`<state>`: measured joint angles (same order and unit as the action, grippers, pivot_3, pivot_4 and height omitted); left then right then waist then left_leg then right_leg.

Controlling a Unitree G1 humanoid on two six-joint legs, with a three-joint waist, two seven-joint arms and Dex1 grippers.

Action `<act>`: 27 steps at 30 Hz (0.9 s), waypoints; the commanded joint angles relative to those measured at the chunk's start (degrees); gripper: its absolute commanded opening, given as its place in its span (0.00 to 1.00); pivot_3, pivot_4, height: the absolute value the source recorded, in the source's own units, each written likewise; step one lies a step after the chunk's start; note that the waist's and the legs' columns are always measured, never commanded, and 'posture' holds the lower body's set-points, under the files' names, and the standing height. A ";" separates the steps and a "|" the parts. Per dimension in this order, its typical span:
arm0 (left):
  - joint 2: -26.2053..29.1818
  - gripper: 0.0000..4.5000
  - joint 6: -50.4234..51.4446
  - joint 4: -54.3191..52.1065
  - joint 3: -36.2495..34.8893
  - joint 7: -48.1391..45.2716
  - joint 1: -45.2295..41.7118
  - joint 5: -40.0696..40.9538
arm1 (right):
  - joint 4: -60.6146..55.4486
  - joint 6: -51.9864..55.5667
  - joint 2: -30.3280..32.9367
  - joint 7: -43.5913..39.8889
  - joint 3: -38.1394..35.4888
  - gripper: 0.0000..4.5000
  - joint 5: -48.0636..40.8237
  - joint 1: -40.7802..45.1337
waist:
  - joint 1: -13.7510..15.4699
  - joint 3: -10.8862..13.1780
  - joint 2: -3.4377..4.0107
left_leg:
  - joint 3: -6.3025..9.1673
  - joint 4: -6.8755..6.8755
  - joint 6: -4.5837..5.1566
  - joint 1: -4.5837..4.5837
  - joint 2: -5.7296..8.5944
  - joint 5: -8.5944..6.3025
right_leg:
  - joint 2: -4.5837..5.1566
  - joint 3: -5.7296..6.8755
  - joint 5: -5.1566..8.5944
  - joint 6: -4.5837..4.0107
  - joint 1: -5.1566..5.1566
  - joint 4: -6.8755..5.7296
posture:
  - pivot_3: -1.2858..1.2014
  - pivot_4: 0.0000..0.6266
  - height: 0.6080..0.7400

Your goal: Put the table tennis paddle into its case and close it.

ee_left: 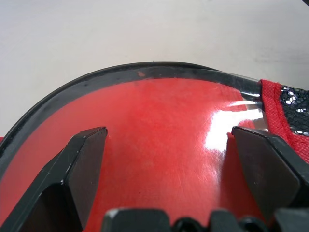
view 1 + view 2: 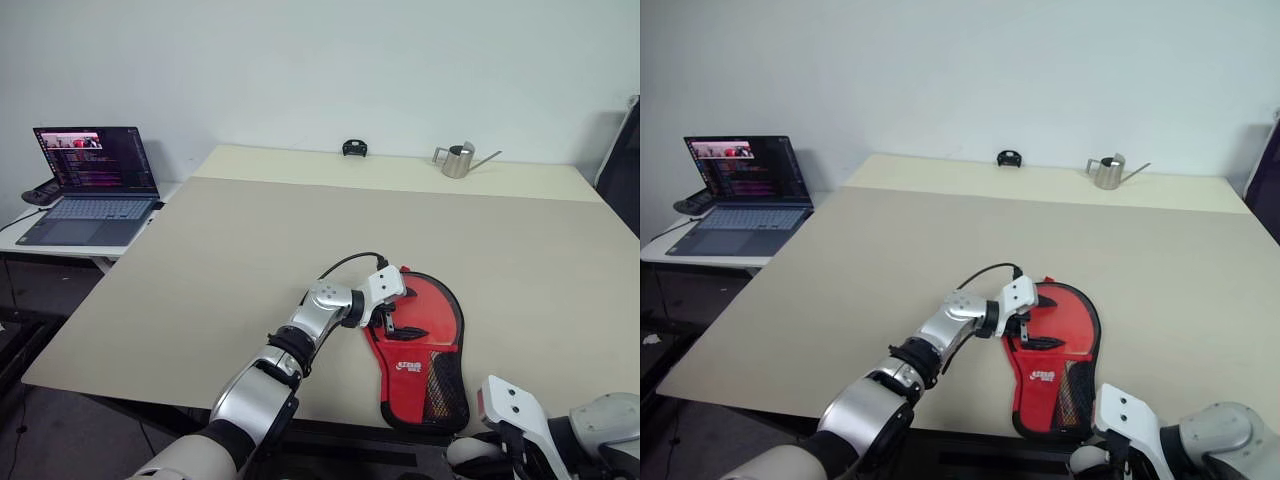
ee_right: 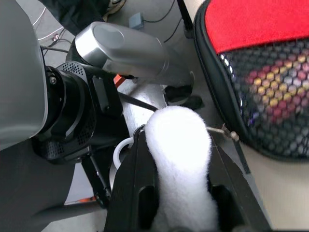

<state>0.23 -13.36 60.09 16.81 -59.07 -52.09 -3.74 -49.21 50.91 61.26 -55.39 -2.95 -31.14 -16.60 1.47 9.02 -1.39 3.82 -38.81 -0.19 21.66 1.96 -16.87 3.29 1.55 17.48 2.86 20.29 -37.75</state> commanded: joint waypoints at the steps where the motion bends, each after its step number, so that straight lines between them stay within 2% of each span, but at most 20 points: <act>1: 0.60 1.00 1.32 3.80 2.64 1.38 2.00 -4.27 | -0.75 -0.54 0.03 -0.24 0.94 0.11 -1.35 1.74 | 0.00 -0.01 0.02 | 0.01 0.00 0.00 0.00 0.00 0.00 | 0.00 0.01 0.00 0.00 -0.01 0.01 | 0.52 0.24 1.00; 12: 0.46 1.00 1.35 3.49 2.78 1.44 2.25 -4.17 | -2.42 2.68 -1.30 1.60 -1.06 0.96 -8.66 4.72 | 0.00 -0.08 0.13 | 0.21 -0.01 0.00 0.03 0.02 0.00 | 0.05 0.30 -0.13 -0.22 -0.10 0.06 | 0.52 0.24 1.00; 13: 0.37 1.00 1.34 3.48 2.82 1.45 2.26 -4.17 | -2.59 2.79 -1.40 1.69 -1.53 0.99 -9.59 4.91 | 0.00 -0.08 0.14 | 0.24 -0.01 0.00 0.04 0.02 0.00 | 0.06 0.33 -0.13 -0.22 -0.10 0.07 | 0.52 0.24 1.00; 19: 0.04 1.00 1.09 3.22 2.52 1.03 2.14 -3.68 | -1.41 3.66 -4.15 4.70 -6.23 0.99 -16.54 8.64 | 0.01 -0.09 0.15 | 0.32 -0.02 0.00 0.07 0.07 0.01 | 0.10 0.43 -0.13 -0.23 -0.13 0.09 | 0.52 0.24 1.00; 27: 0.07 1.00 0.87 -2.75 0.21 -3.26 2.08 0.23 | 7.63 0.88 -8.66 8.34 -7.73 0.99 -15.94 15.84 | -0.07 -0.02 0.17 | 0.40 0.00 0.01 0.17 0.17 0.01 | 0.18 0.48 -0.13 -0.26 -0.06 0.10 | 0.52 0.24 1.00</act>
<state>0.18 -13.02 57.63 16.43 -60.88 -51.42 -3.20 -42.27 53.12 52.98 -47.30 -9.56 -46.86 -1.71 1.40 9.00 -1.22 4.23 -38.80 -0.19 21.86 2.13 -16.86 3.47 2.03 17.36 2.57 20.27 -37.66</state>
